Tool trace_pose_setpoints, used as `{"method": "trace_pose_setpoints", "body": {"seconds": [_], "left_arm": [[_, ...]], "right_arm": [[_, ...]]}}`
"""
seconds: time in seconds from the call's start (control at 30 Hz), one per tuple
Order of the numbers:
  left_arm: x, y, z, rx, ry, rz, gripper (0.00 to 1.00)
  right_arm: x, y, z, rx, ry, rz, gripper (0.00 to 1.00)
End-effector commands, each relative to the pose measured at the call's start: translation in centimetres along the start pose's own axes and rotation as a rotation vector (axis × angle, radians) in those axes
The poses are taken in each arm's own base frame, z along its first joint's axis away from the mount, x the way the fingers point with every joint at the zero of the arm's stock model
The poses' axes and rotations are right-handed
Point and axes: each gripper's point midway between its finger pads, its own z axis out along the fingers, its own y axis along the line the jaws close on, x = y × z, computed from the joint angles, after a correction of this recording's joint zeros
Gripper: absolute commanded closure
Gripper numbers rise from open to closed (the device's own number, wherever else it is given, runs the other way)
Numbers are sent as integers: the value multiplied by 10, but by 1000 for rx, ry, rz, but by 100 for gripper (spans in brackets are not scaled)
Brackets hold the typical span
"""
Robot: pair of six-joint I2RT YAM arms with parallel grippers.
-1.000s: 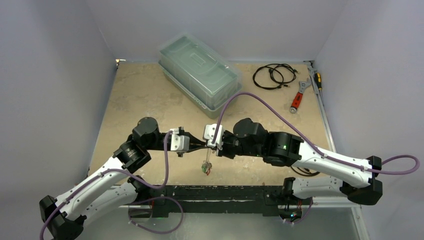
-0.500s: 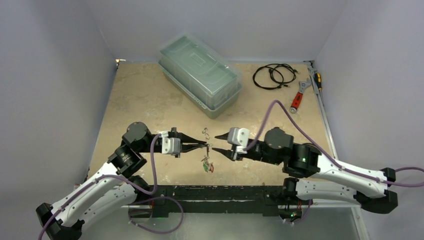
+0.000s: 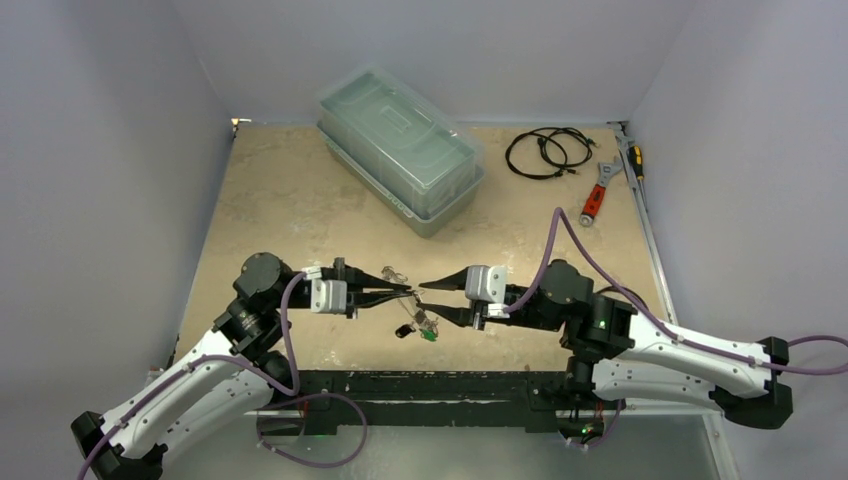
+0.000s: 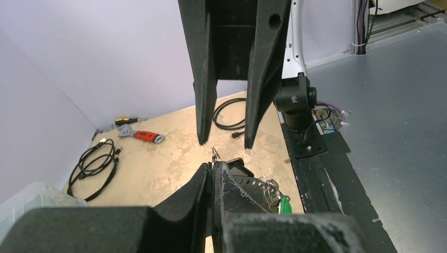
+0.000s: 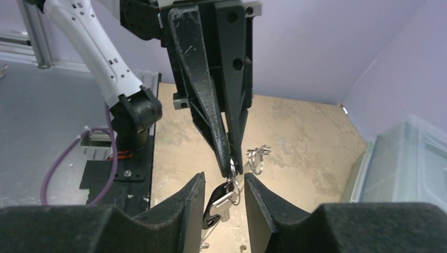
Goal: Put the keys on the keyring
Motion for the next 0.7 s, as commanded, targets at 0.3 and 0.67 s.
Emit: {"method": "trace_pose_setpoints", "body": {"seconds": [0.3,0.67], "left_arm": [[-24,-2,-1,12,-78,60,100],[-24,-3,0,25,-78,57,100]], "right_arm": [[-11,-1,7,-16,-38,-27,70],[-6,-11,9,34,-15,-39,62]]}}
